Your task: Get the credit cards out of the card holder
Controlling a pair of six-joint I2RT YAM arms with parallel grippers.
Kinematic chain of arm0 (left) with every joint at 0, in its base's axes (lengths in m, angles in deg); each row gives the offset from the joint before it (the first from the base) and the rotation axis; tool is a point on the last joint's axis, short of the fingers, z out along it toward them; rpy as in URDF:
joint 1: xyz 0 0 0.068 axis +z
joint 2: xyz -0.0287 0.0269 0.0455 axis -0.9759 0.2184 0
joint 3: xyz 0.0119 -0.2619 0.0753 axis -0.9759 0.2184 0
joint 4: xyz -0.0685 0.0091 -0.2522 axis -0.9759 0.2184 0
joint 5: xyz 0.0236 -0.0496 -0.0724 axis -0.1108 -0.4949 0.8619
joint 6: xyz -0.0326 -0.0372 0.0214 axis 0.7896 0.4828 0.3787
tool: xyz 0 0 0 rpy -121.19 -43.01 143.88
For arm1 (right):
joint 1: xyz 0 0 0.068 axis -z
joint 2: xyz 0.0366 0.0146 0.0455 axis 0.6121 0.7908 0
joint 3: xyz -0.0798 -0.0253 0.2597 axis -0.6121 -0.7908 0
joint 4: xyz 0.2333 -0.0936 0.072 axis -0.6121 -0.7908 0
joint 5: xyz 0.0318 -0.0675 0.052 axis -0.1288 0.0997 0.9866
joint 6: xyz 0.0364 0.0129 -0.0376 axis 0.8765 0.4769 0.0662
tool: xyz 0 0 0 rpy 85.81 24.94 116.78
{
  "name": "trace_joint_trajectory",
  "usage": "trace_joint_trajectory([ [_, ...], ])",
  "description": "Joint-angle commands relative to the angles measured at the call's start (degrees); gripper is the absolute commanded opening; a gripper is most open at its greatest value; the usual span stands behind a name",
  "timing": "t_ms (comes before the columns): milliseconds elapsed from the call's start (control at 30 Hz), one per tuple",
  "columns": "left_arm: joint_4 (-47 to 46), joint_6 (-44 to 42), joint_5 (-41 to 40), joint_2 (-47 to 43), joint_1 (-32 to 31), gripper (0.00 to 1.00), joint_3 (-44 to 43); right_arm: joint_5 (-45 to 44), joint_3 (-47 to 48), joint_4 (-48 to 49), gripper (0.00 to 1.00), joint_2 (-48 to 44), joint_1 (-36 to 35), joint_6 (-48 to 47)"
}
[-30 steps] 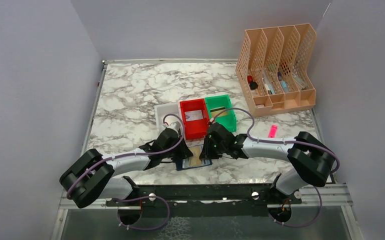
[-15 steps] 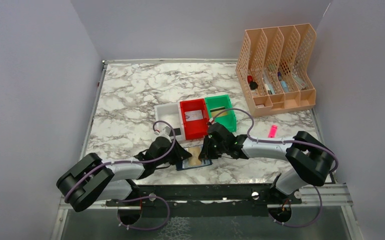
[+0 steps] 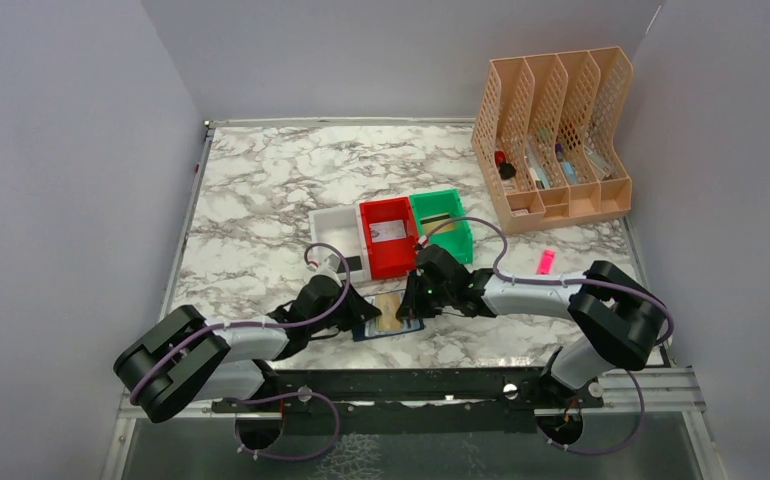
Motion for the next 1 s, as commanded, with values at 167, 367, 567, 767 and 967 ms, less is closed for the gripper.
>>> trace_joint_trajectory([
  [167, 4.8, -2.1, -0.6, -0.9, -0.2, 0.02, 1.5, -2.7, -2.0, -6.4, 0.12, 5.3, -0.2, -0.2],
  [367, 5.1, -2.1, -2.0, -5.6, -0.1, 0.0, 3.5, -5.4, -1.3, -9.0, 0.12, 4.8, -0.2, 0.3],
  [567, 12.3, -1.8, -5.8, -13.0, 0.3, 0.0, 4.6, -6.1, -1.0, -9.2, 0.15, 2.6, -0.2, 0.3],
  [767, 19.7, -4.2, -8.3, -19.8, 0.4, 0.0, 3.1, -4.5, -0.8, -7.8, 0.15, 2.5, -0.2, -0.3],
  [967, 16.2, -4.7, -6.0, -17.6, 0.4, 0.0, 3.5, -2.1, -0.5, -6.3, 0.15, 2.4, -0.2, -1.9],
])
